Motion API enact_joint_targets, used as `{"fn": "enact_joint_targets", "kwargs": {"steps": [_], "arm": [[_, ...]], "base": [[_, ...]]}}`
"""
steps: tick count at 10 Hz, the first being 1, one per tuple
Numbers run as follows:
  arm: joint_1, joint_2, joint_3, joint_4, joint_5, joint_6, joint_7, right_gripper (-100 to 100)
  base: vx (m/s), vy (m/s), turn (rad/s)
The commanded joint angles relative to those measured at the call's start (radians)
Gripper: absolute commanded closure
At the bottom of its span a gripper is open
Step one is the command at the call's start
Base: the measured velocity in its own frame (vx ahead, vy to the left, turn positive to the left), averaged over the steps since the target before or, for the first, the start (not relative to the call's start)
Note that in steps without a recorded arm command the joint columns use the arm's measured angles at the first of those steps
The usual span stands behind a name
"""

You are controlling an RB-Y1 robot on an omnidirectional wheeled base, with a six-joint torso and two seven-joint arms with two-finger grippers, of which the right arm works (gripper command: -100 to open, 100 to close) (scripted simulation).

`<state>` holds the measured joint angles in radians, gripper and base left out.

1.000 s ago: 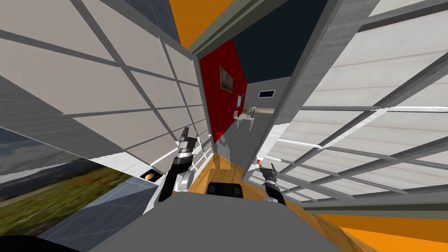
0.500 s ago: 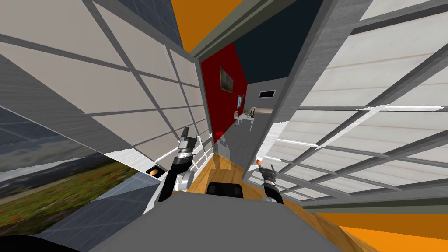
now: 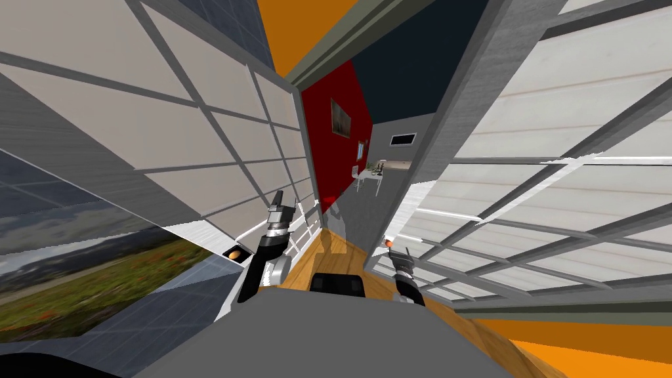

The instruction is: Pull the door open

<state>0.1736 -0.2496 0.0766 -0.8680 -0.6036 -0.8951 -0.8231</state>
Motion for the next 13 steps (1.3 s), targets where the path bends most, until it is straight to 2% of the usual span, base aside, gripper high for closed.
{"fn": "enact_joint_targets", "kwargs": {"steps": [1,3,4,6,7,8,9,10,11,12,13], "arm": [[-0.005,0.022,0.035,-0.033,-0.020,0.000,-0.050,-100],[-0.005,0.022,0.035,-0.033,-0.020,0.000,-0.067,-100],[-0.002,0.026,0.043,-0.042,-0.040,0.002,-0.108,-100],[-0.002,0.026,0.043,-0.042,-0.040,0.002,-0.109,-100],[0.001,0.029,0.052,-0.049,-0.059,0.004,-0.149,-100],[0.001,0.029,0.052,-0.049,-0.059,0.004,-0.149,-100],[0.003,0.032,0.060,-0.057,-0.078,0.006,-0.185,-100],[0.003,0.032,0.060,-0.057,-0.078,0.006,-0.190,-100],[0.005,0.035,0.067,-0.064,-0.095,0.007,-0.228,-100],[0.005,0.035,0.067,-0.044,-0.095,0.007,-0.228,-100],[0.005,0.035,0.067,-0.049,-0.095,0.007,-0.228,-100]], "base": [[-0.070,-0.004,0.070],[-0.045,-0.007,0.023],[-0.031,-0.011,0.031],[-0.023,-0.010,0.011],[-0.040,0.002,0.050],[-0.043,-0.005,0.034],[-0.038,-0.008,0.057],[-0.038,-0.007,0.010],[-0.046,-0.010,0.050],[-0.034,0.000,0.037],[-0.019,0.010,-0.006]]}}
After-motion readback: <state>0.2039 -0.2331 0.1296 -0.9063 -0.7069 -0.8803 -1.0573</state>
